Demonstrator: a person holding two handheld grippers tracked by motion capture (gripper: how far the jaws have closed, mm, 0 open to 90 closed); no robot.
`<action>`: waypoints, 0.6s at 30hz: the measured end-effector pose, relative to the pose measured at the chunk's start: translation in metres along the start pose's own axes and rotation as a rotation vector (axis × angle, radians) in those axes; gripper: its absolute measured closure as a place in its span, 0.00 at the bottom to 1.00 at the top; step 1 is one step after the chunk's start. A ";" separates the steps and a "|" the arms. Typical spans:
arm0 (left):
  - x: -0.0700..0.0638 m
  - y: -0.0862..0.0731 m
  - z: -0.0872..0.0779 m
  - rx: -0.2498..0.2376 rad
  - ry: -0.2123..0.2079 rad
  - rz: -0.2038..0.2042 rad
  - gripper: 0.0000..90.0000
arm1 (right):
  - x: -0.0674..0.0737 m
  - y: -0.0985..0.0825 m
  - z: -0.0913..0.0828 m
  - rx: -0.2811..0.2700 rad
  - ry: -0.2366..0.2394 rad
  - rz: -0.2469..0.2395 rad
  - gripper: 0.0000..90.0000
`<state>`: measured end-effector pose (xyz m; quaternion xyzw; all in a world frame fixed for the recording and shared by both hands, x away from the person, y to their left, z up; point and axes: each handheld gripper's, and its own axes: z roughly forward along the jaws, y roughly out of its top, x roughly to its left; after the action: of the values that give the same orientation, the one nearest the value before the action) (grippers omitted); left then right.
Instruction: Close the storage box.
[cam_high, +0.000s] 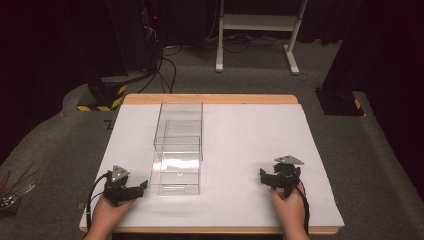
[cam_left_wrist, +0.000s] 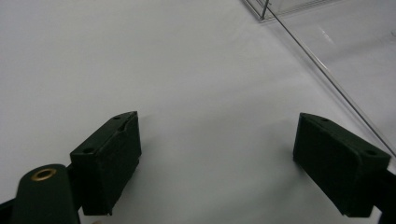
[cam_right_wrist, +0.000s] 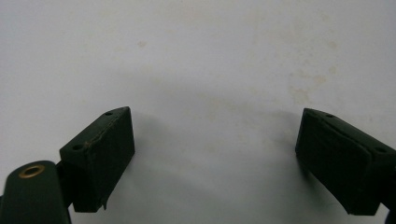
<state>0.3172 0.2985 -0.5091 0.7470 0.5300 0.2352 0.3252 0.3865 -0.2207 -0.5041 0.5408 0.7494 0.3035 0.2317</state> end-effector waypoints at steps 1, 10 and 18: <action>0.000 0.000 0.000 0.000 0.000 0.000 0.17 | 0.000 0.000 0.000 0.001 0.000 0.000 0.13; 0.000 0.000 0.000 0.000 0.000 -0.001 0.17 | 0.000 0.000 0.000 0.000 -0.003 -0.003 0.13; -0.001 0.000 0.000 -0.003 0.008 0.002 0.17 | 0.000 0.000 0.000 0.000 0.001 0.000 0.13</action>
<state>0.3171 0.2978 -0.5090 0.7462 0.5301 0.2394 0.3237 0.3865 -0.2207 -0.5039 0.5405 0.7496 0.3040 0.2315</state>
